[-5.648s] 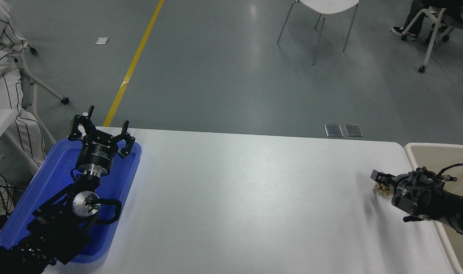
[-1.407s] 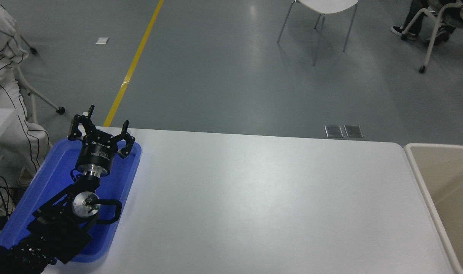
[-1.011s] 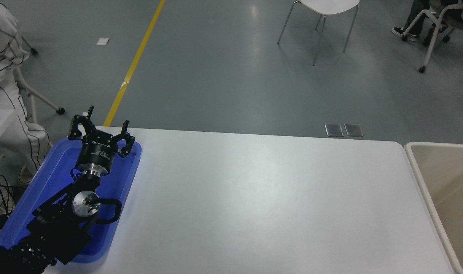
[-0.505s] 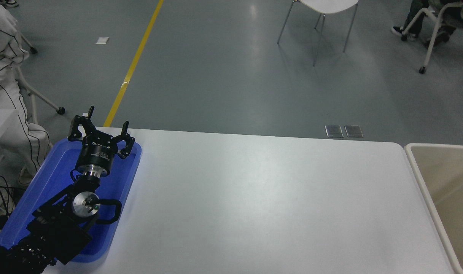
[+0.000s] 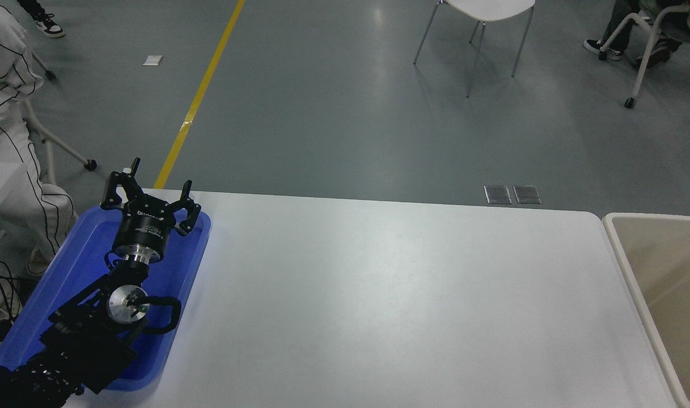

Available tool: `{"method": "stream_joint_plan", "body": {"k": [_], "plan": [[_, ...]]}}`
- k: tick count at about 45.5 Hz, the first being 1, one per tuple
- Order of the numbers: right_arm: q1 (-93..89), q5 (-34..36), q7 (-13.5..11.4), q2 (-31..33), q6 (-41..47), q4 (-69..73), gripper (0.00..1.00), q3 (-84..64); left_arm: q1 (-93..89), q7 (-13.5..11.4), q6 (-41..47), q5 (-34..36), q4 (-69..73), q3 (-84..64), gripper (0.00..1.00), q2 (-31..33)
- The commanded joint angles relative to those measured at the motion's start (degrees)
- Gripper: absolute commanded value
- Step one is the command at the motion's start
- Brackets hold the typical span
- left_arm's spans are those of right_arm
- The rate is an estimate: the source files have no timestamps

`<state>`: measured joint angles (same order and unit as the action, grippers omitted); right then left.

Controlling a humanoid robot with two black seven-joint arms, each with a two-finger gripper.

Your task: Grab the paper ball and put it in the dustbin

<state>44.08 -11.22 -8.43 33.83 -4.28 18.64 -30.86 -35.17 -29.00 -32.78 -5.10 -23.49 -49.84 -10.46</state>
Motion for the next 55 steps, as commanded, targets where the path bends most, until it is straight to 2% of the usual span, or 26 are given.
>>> {"method": "stream_joint_plan", "body": {"k": [1, 22, 25, 29, 32, 34, 41, 44, 55], "plan": [[-6.4, 0.3, 0.1, -6.4, -3.4, -8.4, 0.00, 2.9, 0.0, -0.1, 0.0, 0.0, 0.0, 0.0, 1.00, 0.0], [-6.8, 0.1, 0.1, -6.9, -3.7, -8.8, 0.00, 2.7, 0.0, 0.0, 0.0, 0.0, 0.0, -0.1, 1.00, 0.0], [-6.8, -0.5, 0.1, -6.9, -3.8, -8.9, 0.24, 2.1, 0.0, 0.0, 0.0, 0.0, 0.0, -0.1, 1.00, 0.0], [-6.8, -0.6, 0.1, -6.7, -4.9, -9.0, 0.64, 2.1, -0.1, -0.1, 0.0, 0.0, 0.0, -0.1, 1.00, 0.0], [-6.8, -0.6, 0.1, -6.6, -6.4, -9.0, 0.81, 2.1, 0.0, -0.1, 0.0, 0.0, 0.0, -0.1, 1.00, 0.0], [-6.8, -0.4, 0.1, -6.7, -7.2, -9.0, 0.84, 2.1, 0.0, -0.1, 0.0, 0.0, 0.0, 0.0, 1.00, 0.0], [-6.8, -0.3, 0.1, -6.8, -7.9, -8.9, 0.85, 2.2, 0.0, -0.1, 0.0, 0.0, 0.0, 0.0, 1.00, 0.0], [-6.3, -0.1, 0.1, -6.9, -7.9, -8.3, 0.89, 2.6, -0.1, 0.0, 0.0, 0.0, 0.0, 0.0, 1.00, 0.0], [-3.7, -0.1, 0.0, -6.1, -7.6, -6.9, 0.89, 2.8, -0.1, 0.0, 0.0, 0.0, -0.1, 0.0, 1.00, 0.0]]}}
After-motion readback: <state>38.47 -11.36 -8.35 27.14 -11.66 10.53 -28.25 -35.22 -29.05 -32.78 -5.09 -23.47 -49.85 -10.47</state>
